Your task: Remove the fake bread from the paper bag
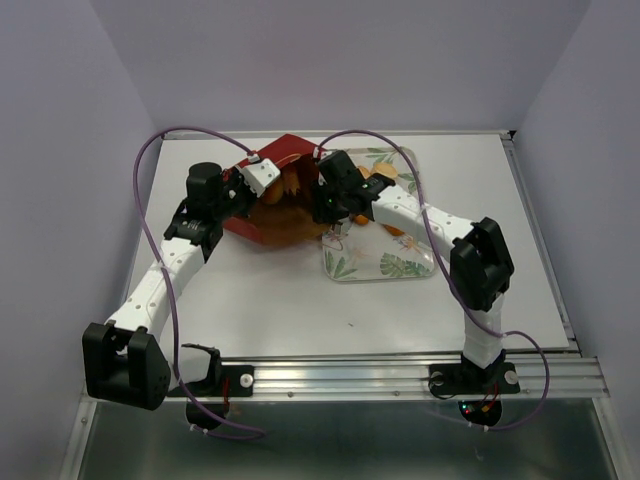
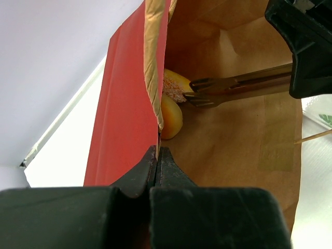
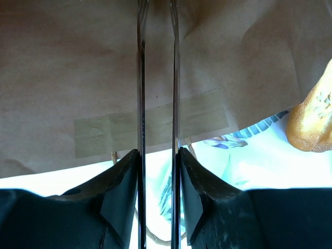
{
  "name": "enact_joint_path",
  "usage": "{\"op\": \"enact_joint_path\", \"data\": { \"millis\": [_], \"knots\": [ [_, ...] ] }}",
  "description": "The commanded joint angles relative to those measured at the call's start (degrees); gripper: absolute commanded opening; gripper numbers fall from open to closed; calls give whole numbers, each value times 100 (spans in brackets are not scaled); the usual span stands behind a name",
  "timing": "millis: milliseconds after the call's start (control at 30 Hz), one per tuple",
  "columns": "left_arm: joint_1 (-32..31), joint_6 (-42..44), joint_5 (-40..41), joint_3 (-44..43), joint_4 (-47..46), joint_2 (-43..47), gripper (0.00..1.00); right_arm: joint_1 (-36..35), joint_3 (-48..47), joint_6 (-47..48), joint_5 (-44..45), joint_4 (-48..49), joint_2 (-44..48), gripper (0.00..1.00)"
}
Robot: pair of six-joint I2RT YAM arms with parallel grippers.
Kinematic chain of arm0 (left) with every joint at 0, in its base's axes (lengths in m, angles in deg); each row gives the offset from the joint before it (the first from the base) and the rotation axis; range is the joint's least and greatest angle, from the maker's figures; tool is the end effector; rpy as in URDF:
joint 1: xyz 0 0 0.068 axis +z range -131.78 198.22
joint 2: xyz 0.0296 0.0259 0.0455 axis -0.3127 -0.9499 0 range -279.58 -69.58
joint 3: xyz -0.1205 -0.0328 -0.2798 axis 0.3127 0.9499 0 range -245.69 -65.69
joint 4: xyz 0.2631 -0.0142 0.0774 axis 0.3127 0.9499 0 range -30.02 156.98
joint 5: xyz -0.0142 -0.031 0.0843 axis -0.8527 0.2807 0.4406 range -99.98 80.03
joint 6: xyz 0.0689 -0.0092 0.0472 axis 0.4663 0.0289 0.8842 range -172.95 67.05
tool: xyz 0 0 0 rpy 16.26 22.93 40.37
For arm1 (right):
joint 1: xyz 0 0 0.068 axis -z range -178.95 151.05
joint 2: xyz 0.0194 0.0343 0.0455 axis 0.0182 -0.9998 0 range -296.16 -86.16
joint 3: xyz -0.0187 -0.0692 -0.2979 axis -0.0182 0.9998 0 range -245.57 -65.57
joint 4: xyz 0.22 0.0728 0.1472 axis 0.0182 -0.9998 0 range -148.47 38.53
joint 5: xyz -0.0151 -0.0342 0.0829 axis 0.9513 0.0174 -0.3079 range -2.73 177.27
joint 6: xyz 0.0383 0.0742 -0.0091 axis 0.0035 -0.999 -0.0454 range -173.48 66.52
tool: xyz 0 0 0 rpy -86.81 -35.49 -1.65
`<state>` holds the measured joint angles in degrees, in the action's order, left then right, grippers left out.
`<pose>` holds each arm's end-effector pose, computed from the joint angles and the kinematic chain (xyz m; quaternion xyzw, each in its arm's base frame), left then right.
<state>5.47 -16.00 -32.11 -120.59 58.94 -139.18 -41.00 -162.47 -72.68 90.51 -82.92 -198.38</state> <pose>0.3059 -0.0977 0.3520 0.4319 0.6503 -0.0204 0.6246 0.3738 0.3313 0.2719 -0.1738 0.9129 0.1650 0.3303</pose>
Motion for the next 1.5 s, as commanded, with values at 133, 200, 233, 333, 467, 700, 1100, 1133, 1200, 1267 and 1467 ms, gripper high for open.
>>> {"op": "enact_joint_path", "data": {
  "millis": [133, 200, 233, 333, 467, 700, 1100, 1133, 1200, 1267, 1467],
  "knots": [
    [-25, -39, -98, -294, -283, -1, 0, 3, -399, 162, 273, -20, -142, 35],
    [-25, -39, -107, -294, -292, 8, 0, 3, -461, 223, 343, -29, -203, 38],
    [-25, -30, -99, -285, -292, 8, 0, 3, -583, 250, 387, -46, -229, 40],
    [-25, -12, -81, -285, -300, 8, 0, 3, -750, 311, 405, -99, -352, 43],
    [-25, -12, -63, -294, -300, 17, 0, 3, -971, 364, 405, -222, -450, 45],
    [-25, 14, -90, -294, -300, -1, 0, 3, -980, 531, 651, -284, -388, 46],
    [-25, 58, -107, -329, -327, 8, 0, -50, -1155, 760, 862, -565, -256, 46],
    [-25, 58, -125, -338, -327, -1, 0, -50, -1173, 769, 845, -574, -282, 46],
    [-25, 49, -125, -347, -327, -1, 0, -50, -1234, 821, 844, -600, -361, 46],
    [-25, 49, -107, -355, -327, 17, 0, -50, -1296, 830, 862, -644, -449, 46],
    [-25, 76, -81, -338, -309, 17, 0, -50, -1472, 936, 967, -749, -300, 46]
  ]
}}
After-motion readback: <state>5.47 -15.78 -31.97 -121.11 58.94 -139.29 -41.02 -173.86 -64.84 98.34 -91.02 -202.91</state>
